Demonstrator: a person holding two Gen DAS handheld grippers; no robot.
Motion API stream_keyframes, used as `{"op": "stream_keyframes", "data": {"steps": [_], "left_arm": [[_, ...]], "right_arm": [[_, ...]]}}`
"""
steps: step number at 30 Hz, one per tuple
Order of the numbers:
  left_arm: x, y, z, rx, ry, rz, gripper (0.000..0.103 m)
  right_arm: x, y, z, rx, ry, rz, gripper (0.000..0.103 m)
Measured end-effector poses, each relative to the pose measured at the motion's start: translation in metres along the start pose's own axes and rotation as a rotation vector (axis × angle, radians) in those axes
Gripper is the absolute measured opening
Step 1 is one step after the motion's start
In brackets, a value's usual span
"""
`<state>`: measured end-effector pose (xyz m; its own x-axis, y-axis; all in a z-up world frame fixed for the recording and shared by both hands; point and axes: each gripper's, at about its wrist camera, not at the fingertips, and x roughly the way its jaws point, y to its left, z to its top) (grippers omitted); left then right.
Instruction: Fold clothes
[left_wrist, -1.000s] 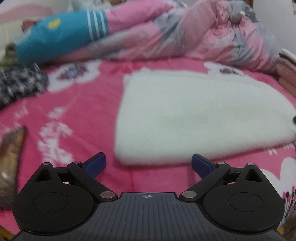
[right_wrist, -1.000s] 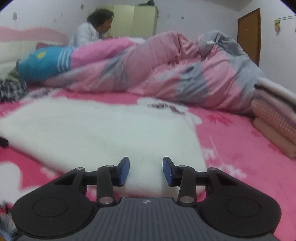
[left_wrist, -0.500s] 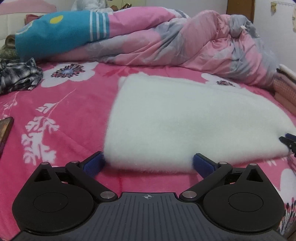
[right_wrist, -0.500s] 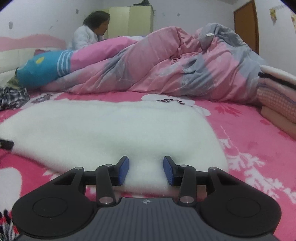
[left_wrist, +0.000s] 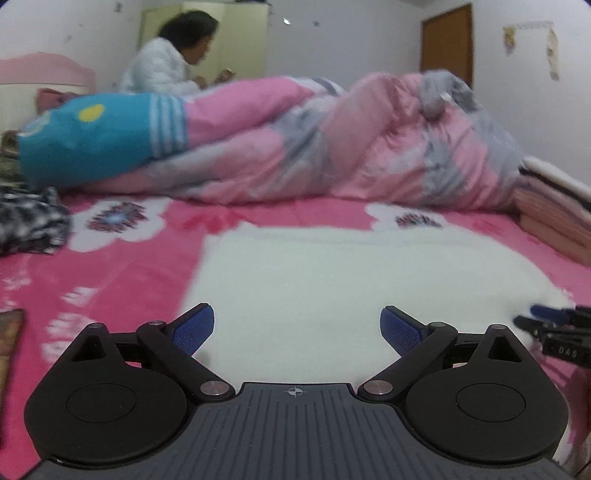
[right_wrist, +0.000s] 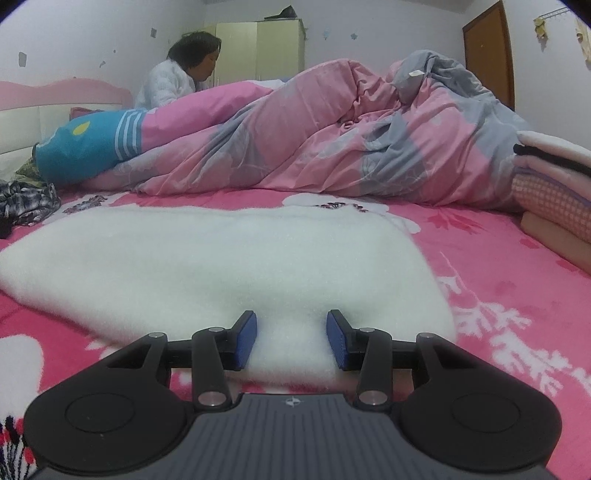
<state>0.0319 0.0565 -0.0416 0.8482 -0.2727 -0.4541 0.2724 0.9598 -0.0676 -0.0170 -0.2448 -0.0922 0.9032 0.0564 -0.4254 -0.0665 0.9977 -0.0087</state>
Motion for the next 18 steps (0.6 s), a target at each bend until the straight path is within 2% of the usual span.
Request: {"op": "stream_keyframes", "data": {"steps": [6, 9, 12, 16, 18], "left_arm": [[0.033, -0.012, -0.025, 0.078, 0.069, 0.026, 0.100], [0.031, -0.007, -0.025, 0.071, 0.078, 0.000, 0.100], [0.028, -0.008, -0.029, 0.077, 0.067, 0.001, 0.100], [0.027, -0.008, -0.030, 0.074, 0.062, 0.001, 0.100], [0.027, -0.008, -0.029, 0.074, 0.060, -0.001, 0.100]], "right_arm": [[-0.001, 0.000, 0.006, -0.002, 0.027, 0.002, 0.044], [-0.004, 0.001, 0.021, 0.036, 0.071, -0.012, 0.045], [-0.016, 0.010, 0.037, 0.077, 0.018, 0.016, 0.045], [-0.027, 0.036, 0.047, -0.013, -0.078, 0.022, 0.049], [-0.015, 0.044, 0.040, -0.032, -0.040, 0.023, 0.058]]}}
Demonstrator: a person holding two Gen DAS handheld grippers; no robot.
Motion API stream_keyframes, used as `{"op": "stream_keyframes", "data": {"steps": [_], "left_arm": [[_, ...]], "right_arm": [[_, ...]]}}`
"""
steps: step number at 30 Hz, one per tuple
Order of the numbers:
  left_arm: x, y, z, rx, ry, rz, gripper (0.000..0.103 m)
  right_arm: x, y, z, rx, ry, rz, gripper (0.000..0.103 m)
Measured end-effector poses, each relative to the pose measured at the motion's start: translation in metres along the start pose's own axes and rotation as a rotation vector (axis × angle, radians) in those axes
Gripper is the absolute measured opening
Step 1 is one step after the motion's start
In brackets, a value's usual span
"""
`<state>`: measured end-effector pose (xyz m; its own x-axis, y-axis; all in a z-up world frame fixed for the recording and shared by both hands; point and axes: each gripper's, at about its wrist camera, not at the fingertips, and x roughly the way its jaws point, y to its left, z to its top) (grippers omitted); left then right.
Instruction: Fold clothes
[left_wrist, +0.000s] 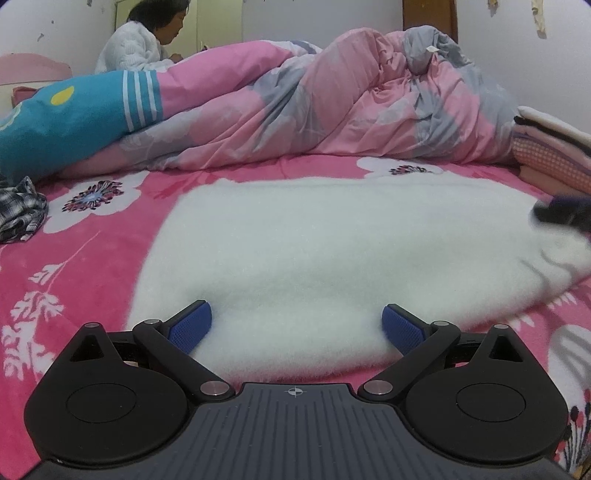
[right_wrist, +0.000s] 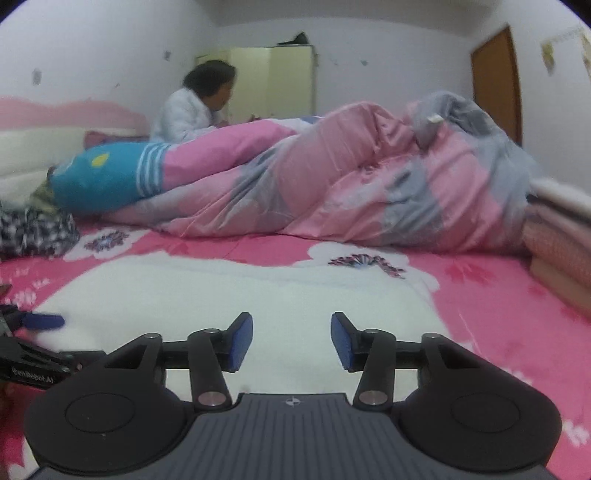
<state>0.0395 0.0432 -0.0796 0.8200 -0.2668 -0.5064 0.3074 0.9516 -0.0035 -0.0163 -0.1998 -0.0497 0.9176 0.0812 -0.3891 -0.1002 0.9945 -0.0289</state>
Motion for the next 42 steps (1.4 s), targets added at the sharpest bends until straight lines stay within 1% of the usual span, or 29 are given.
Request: {"op": "stream_keyframes", "data": {"steps": [1, 2, 3, 5, 9, 10, 12, 14, 15, 18, 19, 20, 23, 24, 27, 29, 30, 32, 33, 34, 37, 39, 40, 42], "left_arm": [[0.000, 0.000, 0.000, 0.000, -0.001, 0.000, 0.100], [0.000, 0.000, 0.000, 0.001, -0.001, -0.001, 0.100], [-0.001, 0.001, 0.001, 0.002, -0.001, -0.003, 0.100], [-0.003, 0.002, 0.002, 0.003, -0.003, -0.006, 0.100], [-0.019, 0.004, 0.016, -0.016, -0.046, -0.013, 0.099], [-0.023, 0.002, 0.021, -0.013, -0.069, -0.025, 0.099], [-0.029, -0.003, 0.031, 0.002, -0.103, -0.048, 0.099], [-0.025, -0.013, 0.036, 0.036, -0.113, -0.061, 0.099], [-0.020, -0.019, 0.035, 0.054, -0.104, -0.066, 0.099], [0.007, -0.034, 0.020, 0.098, -0.026, -0.098, 0.101], [0.016, -0.037, 0.010, 0.111, -0.021, -0.084, 0.102], [0.014, -0.037, 0.007, 0.108, -0.049, -0.085, 0.102], [0.013, -0.031, 0.013, 0.078, -0.025, -0.108, 0.102], [0.012, -0.031, 0.012, 0.082, -0.030, -0.108, 0.102], [0.012, -0.032, 0.011, 0.088, -0.035, -0.103, 0.102], [0.012, -0.033, 0.010, 0.089, -0.038, -0.101, 0.102], [0.012, -0.033, 0.010, 0.088, -0.038, -0.101, 0.102], [0.012, -0.032, 0.009, 0.088, -0.040, -0.100, 0.102], [0.012, -0.032, 0.009, 0.088, -0.040, -0.099, 0.102], [0.012, -0.033, 0.009, 0.090, -0.039, -0.097, 0.102], [0.011, -0.033, 0.013, 0.089, -0.029, -0.094, 0.102], [0.007, -0.032, 0.018, 0.082, -0.022, -0.090, 0.100], [0.004, -0.032, 0.021, 0.075, -0.028, -0.086, 0.100], [-0.004, -0.035, 0.029, 0.065, -0.065, -0.097, 0.100]], "right_arm": [[0.011, 0.002, -0.007, 0.005, 0.044, 0.001, 0.061], [0.016, 0.003, -0.014, -0.001, 0.056, -0.002, 0.065], [0.019, 0.004, -0.020, -0.010, 0.060, -0.006, 0.067], [0.027, 0.007, -0.033, -0.027, 0.068, -0.013, 0.066], [0.028, 0.003, -0.033, -0.027, 0.078, 0.004, 0.067], [0.027, 0.001, -0.034, -0.017, 0.074, 0.011, 0.067], [0.027, 0.002, -0.035, -0.022, 0.071, 0.003, 0.067], [0.028, 0.003, -0.036, -0.026, 0.065, -0.006, 0.067], [0.028, 0.004, -0.036, -0.025, 0.063, -0.007, 0.067], [0.028, 0.003, -0.036, -0.023, 0.064, -0.007, 0.067], [0.028, 0.004, -0.036, -0.024, 0.065, -0.008, 0.067], [0.028, 0.003, -0.035, -0.025, 0.068, -0.007, 0.067], [0.027, 0.001, -0.029, -0.019, 0.089, -0.004, 0.067], [0.024, -0.002, -0.022, -0.003, 0.099, -0.003, 0.067], [0.005, -0.012, -0.007, 0.030, 0.035, -0.046, 0.067], [-0.009, -0.022, 0.000, 0.022, -0.019, -0.091, 0.068], [-0.012, -0.026, -0.001, 0.012, -0.029, -0.117, 0.069], [-0.003, -0.040, -0.011, 0.015, 0.031, -0.154, 0.071], [0.000, -0.043, -0.017, 0.017, 0.042, -0.156, 0.075], [0.003, -0.046, -0.023, 0.019, 0.047, -0.154, 0.078], [0.010, -0.055, -0.040, 0.026, 0.063, -0.148, 0.079], [0.011, -0.055, -0.041, 0.022, 0.066, -0.149, 0.080], [0.011, -0.056, -0.042, 0.020, 0.059, -0.146, 0.080], [0.010, -0.057, -0.044, 0.024, 0.050, -0.138, 0.080]]}}
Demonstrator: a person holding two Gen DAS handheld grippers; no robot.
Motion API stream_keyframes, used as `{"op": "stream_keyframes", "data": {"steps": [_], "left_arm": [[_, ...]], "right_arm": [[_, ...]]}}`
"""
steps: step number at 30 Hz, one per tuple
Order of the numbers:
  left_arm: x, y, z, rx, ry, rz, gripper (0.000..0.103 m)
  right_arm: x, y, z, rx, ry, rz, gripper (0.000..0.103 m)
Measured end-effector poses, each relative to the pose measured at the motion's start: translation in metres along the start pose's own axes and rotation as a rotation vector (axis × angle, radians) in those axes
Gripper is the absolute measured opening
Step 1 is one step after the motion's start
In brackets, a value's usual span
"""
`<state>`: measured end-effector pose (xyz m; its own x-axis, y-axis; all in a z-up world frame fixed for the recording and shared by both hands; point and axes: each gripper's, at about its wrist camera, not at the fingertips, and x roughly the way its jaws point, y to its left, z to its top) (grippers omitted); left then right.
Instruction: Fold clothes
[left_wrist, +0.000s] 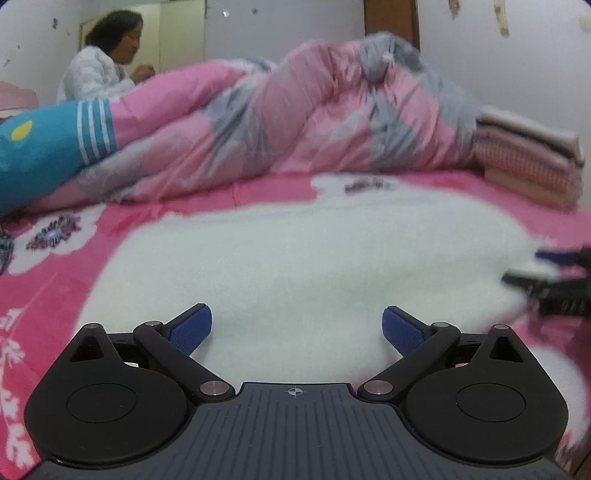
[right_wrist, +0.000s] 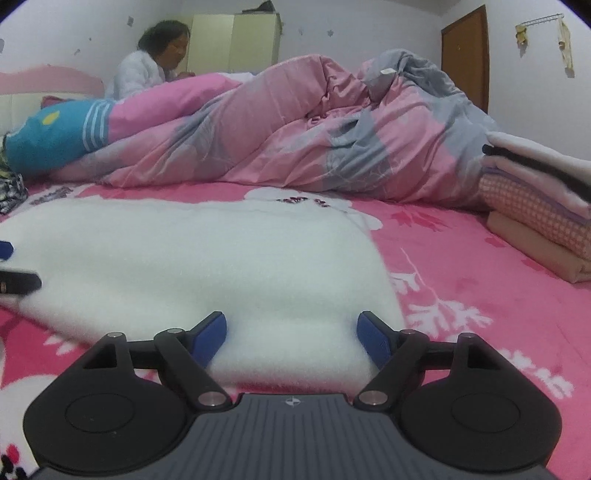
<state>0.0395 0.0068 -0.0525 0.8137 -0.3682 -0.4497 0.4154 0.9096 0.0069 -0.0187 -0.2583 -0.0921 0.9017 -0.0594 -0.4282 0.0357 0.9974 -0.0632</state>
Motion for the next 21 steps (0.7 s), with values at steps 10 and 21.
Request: {"op": "stream_keyframes", "data": {"steps": [10, 21], "left_arm": [[0.025, -0.026, -0.008, 0.135, 0.058, 0.013, 0.103], [0.023, -0.021, -0.011, 0.108, 0.042, -0.006, 0.103]], "right_arm": [[0.004, 0.004, 0.001, -0.010, -0.005, -0.007, 0.081], [-0.007, 0.052, 0.035, -0.023, -0.011, 0.077, 0.079]]}}
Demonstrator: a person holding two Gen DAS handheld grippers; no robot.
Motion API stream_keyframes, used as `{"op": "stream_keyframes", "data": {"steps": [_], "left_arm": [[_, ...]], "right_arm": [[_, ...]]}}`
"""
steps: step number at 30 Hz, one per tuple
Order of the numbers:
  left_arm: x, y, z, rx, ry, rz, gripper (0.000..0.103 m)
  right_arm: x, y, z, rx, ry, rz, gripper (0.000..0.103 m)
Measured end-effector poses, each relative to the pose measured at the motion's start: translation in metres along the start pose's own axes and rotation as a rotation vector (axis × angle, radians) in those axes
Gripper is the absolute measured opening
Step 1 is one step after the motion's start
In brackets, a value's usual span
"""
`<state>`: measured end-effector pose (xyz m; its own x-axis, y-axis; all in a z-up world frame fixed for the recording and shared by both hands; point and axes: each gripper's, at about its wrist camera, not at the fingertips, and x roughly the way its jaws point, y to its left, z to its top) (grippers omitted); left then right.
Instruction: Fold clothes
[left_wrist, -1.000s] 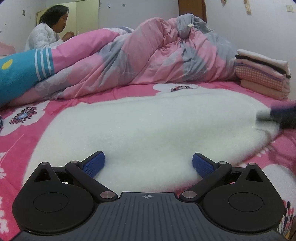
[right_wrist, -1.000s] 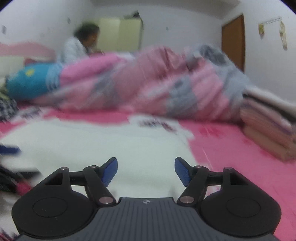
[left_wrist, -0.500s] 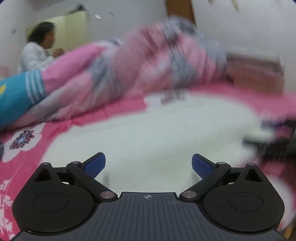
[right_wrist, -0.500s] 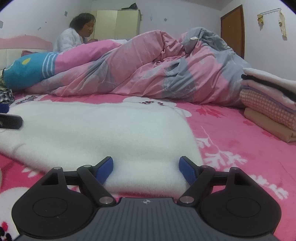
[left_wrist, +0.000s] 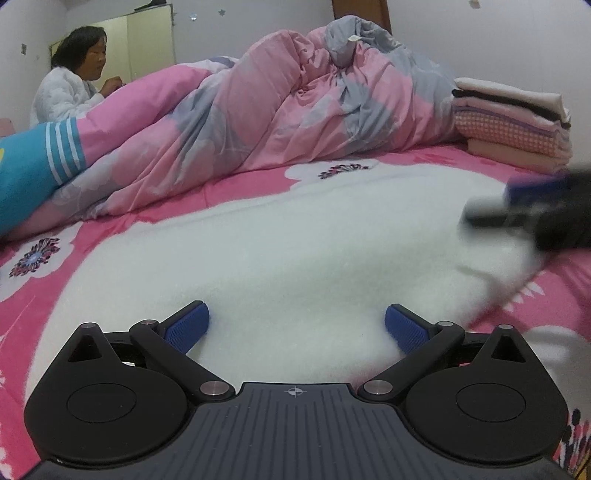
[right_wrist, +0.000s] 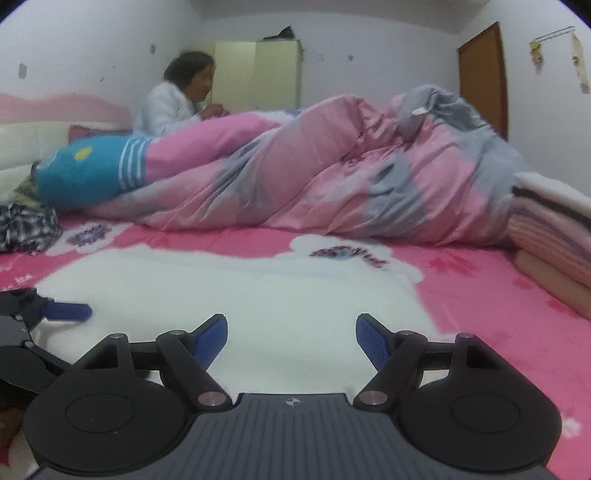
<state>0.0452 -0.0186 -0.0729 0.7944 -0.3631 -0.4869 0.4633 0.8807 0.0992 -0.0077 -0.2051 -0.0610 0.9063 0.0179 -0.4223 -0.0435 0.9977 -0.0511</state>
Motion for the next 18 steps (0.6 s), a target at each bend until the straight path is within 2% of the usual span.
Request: {"op": "stream_keyframes", "data": {"steps": [2, 3, 5, 9, 10, 13, 15, 18], "left_arm": [[-0.004, 0.002, -0.001, -0.018, -0.016, 0.000, 0.102], [-0.007, 0.004, -0.001, -0.029, -0.028, 0.002, 0.099], [-0.018, 0.010, 0.002, -0.059, -0.053, 0.027, 0.098], [-0.042, 0.023, 0.009, -0.123, -0.105, 0.090, 0.098], [-0.044, 0.025, 0.008, -0.134, -0.099, 0.112, 0.098], [-0.018, 0.034, -0.015, -0.195, 0.055, 0.156, 0.100], [-0.018, 0.037, -0.028, -0.224, -0.006, 0.138, 0.100], [-0.018, 0.037, -0.021, -0.228, 0.019, 0.147, 0.100]], "right_arm": [[0.014, 0.002, -0.020, -0.014, 0.013, 0.003, 0.085], [0.021, 0.002, -0.030, -0.021, 0.015, 0.006, 0.085], [0.022, 0.002, -0.024, -0.020, 0.056, 0.012, 0.085], [0.022, 0.000, -0.028, -0.021, 0.040, 0.021, 0.085], [0.022, 0.001, -0.029, -0.022, 0.038, 0.019, 0.085], [0.020, 0.001, -0.029, -0.026, 0.034, 0.016, 0.085], [0.020, 0.002, -0.024, -0.030, 0.050, 0.007, 0.085], [0.020, 0.004, -0.016, -0.038, 0.076, -0.007, 0.084]]}}
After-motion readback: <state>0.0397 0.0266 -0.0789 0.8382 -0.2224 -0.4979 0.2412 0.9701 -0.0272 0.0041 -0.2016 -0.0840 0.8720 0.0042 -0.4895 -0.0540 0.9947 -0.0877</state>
